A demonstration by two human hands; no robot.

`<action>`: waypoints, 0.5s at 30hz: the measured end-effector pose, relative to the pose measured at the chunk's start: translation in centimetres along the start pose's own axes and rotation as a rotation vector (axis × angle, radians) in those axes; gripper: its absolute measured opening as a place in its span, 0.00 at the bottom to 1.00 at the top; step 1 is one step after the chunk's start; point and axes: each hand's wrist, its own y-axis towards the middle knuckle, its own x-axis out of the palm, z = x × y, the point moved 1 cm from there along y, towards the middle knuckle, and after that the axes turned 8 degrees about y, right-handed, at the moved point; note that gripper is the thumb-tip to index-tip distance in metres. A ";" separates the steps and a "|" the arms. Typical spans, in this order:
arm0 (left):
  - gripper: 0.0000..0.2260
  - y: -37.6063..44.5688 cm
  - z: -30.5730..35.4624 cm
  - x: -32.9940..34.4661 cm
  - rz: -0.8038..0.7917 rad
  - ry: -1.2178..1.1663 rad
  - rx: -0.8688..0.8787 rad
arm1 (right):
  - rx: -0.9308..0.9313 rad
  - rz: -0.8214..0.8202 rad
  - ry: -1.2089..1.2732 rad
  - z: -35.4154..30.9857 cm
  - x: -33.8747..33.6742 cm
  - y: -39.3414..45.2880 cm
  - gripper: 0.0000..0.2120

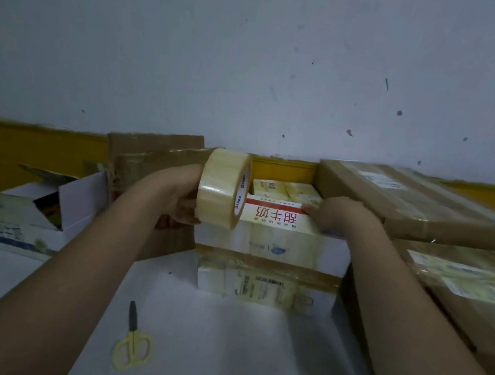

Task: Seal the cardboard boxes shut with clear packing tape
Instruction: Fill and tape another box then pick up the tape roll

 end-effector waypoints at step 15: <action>0.20 -3.4 -5.4 5.7 -0.023 -0.130 0.166 | -0.306 0.090 -0.194 -4.8 3.9 0.5 0.28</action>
